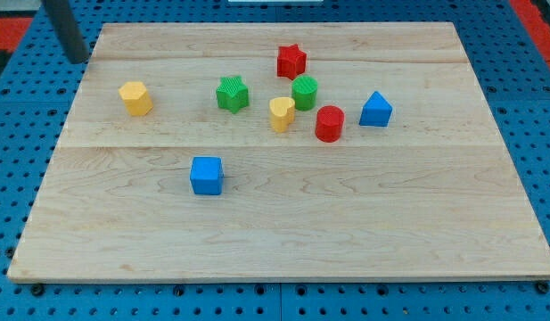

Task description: Slide the yellow hexagon towards the top center of the board

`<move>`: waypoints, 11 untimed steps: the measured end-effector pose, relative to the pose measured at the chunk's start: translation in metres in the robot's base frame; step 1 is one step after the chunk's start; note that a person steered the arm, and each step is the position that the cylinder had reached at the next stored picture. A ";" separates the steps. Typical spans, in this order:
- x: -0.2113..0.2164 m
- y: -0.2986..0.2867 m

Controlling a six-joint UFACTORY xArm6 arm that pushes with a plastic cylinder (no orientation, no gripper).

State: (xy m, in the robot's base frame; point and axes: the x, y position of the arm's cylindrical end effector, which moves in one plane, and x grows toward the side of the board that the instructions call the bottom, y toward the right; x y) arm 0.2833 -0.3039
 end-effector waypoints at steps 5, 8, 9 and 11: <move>0.100 0.052; 0.100 0.079; 0.100 0.084; 0.091 0.094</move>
State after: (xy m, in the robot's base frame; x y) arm 0.3739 -0.2098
